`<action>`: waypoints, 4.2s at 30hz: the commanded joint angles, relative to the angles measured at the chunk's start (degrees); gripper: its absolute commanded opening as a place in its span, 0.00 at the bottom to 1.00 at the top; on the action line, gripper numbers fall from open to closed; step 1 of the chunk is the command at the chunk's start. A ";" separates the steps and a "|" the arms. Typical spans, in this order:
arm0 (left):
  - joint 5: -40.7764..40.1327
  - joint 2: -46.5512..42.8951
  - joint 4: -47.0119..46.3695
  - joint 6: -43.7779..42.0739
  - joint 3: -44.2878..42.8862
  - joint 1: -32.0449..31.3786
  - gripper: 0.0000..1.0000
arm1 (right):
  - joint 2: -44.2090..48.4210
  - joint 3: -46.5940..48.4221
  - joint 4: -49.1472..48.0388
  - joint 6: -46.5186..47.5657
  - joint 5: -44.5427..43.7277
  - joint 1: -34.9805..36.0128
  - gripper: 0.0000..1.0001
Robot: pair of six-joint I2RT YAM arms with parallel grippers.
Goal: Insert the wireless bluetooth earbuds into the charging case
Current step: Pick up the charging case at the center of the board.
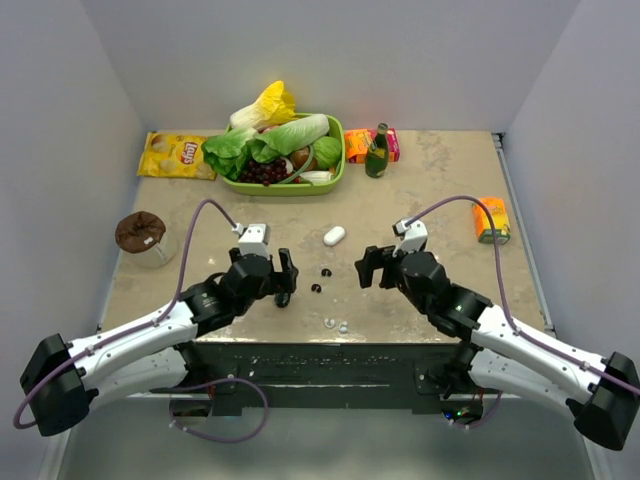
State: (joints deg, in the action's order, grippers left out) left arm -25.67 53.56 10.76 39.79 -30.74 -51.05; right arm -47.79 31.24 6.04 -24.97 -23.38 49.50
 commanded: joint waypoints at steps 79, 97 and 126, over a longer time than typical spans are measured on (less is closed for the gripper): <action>1.41 5.86 -3.57 5.92 6.75 -2.13 0.15 | 2.52 0.22 2.92 0.10 6.15 -0.01 0.98; 7.65 5.32 -9.89 -11.40 8.95 -2.13 1.00 | 2.35 0.48 3.36 1.15 8.52 0.08 0.98; 9.41 27.82 -1.36 -18.35 -6.08 -2.65 0.98 | 1.12 1.28 3.89 1.24 9.14 0.08 0.98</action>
State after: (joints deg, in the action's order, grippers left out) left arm -17.67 79.61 7.64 23.33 -33.87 -53.43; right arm -46.50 30.28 9.91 -24.38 -14.76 49.50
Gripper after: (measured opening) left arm 0.986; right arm 0.982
